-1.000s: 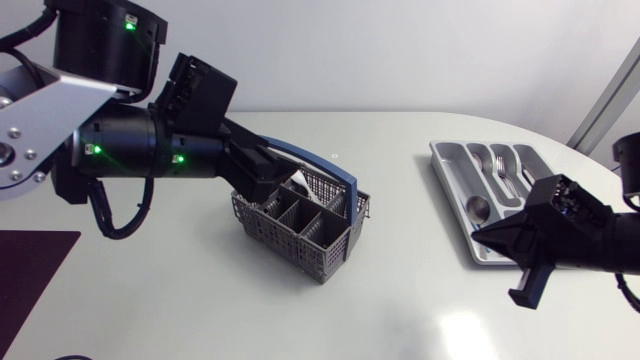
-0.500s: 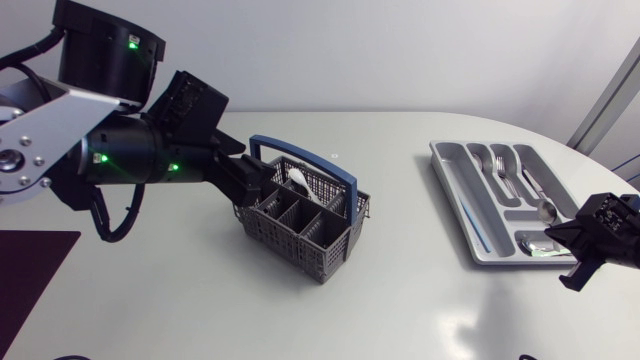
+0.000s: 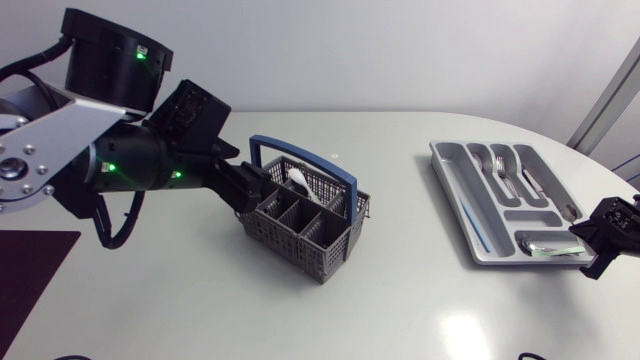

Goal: Unload the cutlery basket into the drawer organizer.

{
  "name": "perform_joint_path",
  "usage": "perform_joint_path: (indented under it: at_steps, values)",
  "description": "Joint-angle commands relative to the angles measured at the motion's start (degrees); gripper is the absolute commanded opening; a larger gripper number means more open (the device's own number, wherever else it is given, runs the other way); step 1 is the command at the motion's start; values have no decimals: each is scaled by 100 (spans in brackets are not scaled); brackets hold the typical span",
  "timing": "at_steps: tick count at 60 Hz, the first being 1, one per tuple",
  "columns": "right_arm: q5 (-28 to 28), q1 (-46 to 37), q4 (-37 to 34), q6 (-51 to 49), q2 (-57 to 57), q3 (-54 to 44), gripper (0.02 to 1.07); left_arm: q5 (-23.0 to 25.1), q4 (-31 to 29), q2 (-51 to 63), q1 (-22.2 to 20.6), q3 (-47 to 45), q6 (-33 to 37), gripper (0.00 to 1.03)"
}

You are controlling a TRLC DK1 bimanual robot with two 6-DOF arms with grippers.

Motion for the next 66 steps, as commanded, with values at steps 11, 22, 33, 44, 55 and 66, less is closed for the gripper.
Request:
perform_joint_path:
  at_steps: [11, 22, 33, 44, 55, 66]
  values:
    - [306, -51, 633, -458, 620, -57, 10, -87, -36, -29, 6, -217, 91, 88]
    - [420, -60, 686, -528, 593, -312, 58, -96, -36, 7, 94, -296, 109, 89]
    - [517, -95, 633, -502, 172, -522, 88, -122, -54, 7, 331, -437, 135, 89]
    - [464, -43, -88, -27, -1015, -689, 91, -122, -45, 112, 577, -560, 144, 89]
    - [482, 1065, -896, 1221, -2307, -988, 91, -114, 192, 384, 797, -753, 144, 89]
    - [1009, 3095, -1353, 2996, -2826, -848, 91, 9, 324, 806, 1087, -788, 170, 89]
